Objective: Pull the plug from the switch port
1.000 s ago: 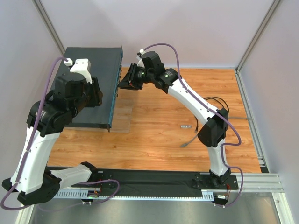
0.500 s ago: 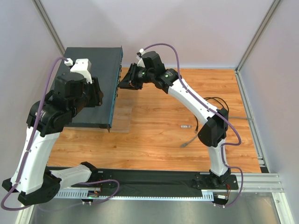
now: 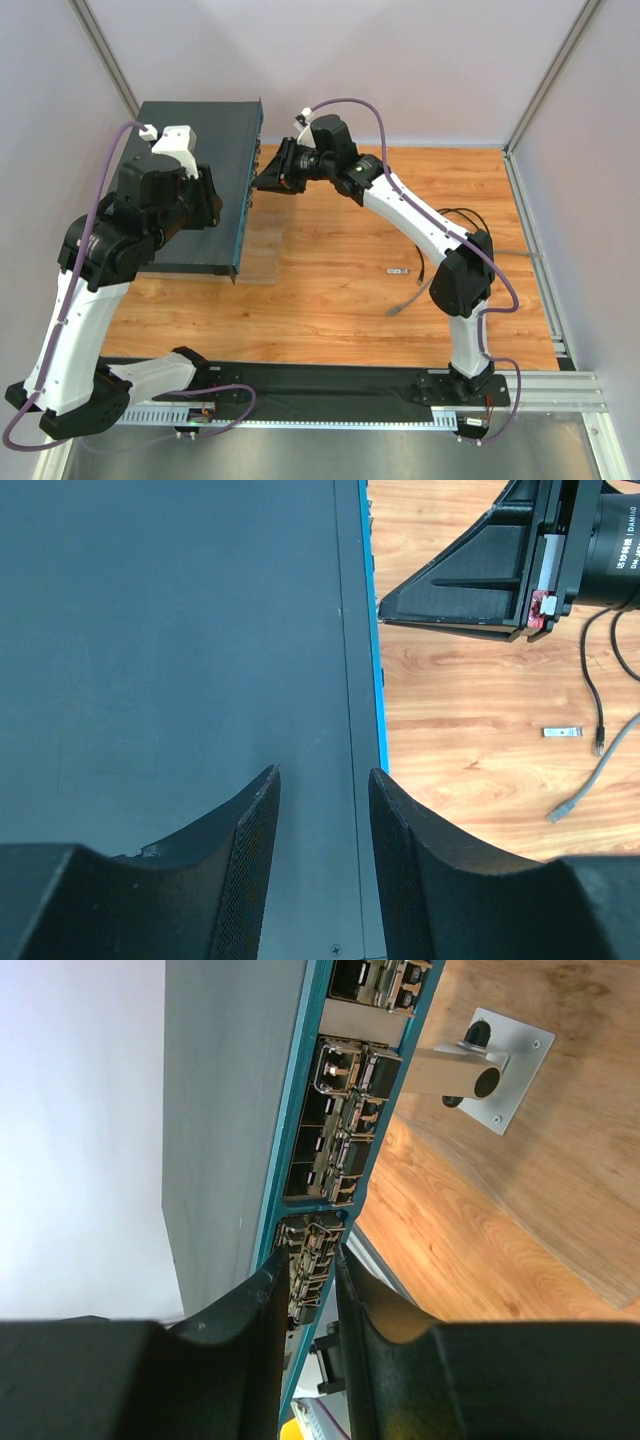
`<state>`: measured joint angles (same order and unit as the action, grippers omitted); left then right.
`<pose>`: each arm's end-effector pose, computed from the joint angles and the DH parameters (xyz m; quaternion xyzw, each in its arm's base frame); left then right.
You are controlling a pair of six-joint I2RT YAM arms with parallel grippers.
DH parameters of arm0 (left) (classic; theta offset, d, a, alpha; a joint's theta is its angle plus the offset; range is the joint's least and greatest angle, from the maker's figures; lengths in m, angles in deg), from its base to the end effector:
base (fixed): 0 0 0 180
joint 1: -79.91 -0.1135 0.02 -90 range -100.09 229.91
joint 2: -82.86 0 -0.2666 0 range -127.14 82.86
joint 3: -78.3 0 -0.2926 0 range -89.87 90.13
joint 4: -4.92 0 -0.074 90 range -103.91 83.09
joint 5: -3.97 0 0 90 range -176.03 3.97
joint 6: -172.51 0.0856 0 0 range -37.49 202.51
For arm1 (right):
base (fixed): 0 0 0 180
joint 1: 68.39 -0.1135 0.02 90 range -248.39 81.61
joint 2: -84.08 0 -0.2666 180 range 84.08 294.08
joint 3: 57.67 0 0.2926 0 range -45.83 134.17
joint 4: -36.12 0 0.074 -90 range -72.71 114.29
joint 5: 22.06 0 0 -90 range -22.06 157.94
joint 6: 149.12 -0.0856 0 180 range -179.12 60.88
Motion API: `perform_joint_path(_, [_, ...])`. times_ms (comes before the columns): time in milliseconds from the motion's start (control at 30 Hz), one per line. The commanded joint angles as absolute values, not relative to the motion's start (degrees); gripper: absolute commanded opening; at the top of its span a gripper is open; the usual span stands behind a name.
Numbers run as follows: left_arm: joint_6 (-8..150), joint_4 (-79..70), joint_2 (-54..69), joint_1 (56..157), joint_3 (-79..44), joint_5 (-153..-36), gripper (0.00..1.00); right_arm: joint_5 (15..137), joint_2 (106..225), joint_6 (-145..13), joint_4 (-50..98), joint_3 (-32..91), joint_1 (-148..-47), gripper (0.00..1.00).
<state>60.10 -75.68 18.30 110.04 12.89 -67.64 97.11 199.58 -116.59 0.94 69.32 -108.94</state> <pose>0.2100 -0.0906 0.4995 -0.0213 0.8607 -0.0921 0.5002 0.3967 0.3943 0.3527 -0.0170 0.8217 0.5378 0.1880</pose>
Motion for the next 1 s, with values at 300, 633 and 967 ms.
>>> perform_joint_path(300, [59.8,-74.6,18.3,109.2,13.1,-69.0,0.49,96.5,195.4,-121.1,14.6,61.9,-108.3,0.29])
perform_joint_path(633, [59.7,-74.8,18.7,109.0,12.6,-69.5,0.49,96.9,194.5,-123.7,18.8,58.6,-107.8,0.32])
perform_joint_path(967, [59.4,-74.6,18.9,108.7,12.1,-70.0,0.49,97.1,193.5,-124.7,19.8,56.0,-107.4,0.29])
